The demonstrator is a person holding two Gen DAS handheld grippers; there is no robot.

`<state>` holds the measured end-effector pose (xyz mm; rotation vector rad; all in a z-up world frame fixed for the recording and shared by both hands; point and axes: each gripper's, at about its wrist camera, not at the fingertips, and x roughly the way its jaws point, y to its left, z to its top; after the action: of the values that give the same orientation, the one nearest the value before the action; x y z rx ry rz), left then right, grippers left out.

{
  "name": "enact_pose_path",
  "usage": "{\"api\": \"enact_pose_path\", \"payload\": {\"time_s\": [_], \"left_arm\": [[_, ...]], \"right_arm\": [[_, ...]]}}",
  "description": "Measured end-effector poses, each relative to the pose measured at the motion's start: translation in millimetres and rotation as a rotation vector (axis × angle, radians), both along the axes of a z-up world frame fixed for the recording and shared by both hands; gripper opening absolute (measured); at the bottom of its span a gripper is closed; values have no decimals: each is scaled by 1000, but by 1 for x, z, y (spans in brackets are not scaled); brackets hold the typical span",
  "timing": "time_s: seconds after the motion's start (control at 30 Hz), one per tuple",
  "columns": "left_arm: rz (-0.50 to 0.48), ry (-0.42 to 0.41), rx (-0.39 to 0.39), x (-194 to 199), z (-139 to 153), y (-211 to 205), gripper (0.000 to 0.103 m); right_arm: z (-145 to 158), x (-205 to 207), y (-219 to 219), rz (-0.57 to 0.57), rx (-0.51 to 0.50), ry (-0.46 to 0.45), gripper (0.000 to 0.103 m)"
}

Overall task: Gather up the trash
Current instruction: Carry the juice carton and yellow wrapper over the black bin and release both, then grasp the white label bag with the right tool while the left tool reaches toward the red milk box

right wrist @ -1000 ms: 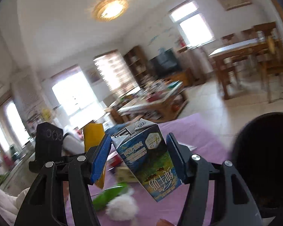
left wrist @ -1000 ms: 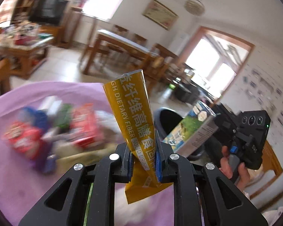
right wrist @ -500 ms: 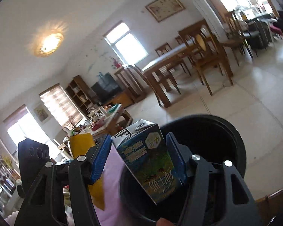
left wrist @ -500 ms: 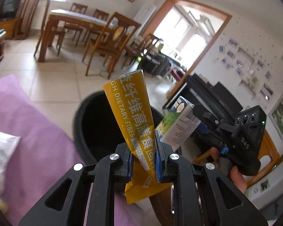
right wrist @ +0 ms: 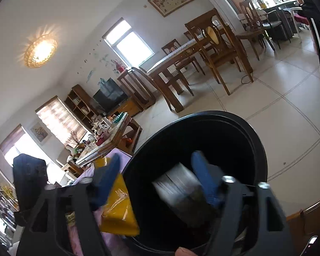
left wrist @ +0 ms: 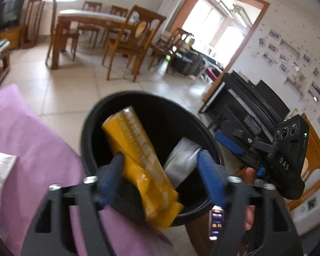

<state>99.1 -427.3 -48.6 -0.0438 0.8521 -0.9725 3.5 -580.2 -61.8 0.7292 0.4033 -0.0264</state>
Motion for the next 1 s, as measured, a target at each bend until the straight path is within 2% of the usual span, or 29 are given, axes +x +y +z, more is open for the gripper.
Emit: {"api": "enact_pose_path", "payload": {"time_s": [0.07, 0.2, 0.3, 0.43, 0.57, 0.67, 0.77, 0.9, 1.0], "left_arm": [[-1, -16, -1, -5, 7, 9, 74], [29, -29, 5, -18, 23, 59, 79], [67, -60, 4, -28, 34, 108, 81], [175, -94, 2, -35, 43, 193, 82], [380, -96, 18, -29, 44, 299, 83], [539, -47, 2, -19, 38, 377, 83], [634, 42, -1, -6, 31, 426, 83], [637, 161, -62, -1, 12, 455, 83], [634, 169, -71, -3, 8, 460, 83]], "right_arm": [[1, -1, 0, -7, 1, 1, 85], [5, 0, 14, 11, -10, 15, 85], [14, 7, 34, 46, -46, 21, 91], [27, 24, 75, 138, -86, 26, 91], [40, 55, 139, 272, -139, 48, 91], [48, 83, 199, 396, -182, 59, 91], [51, 109, 253, 494, -227, 92, 91], [44, 145, 305, 548, -275, 183, 90], [39, 157, 309, 496, -299, 223, 90]]}}
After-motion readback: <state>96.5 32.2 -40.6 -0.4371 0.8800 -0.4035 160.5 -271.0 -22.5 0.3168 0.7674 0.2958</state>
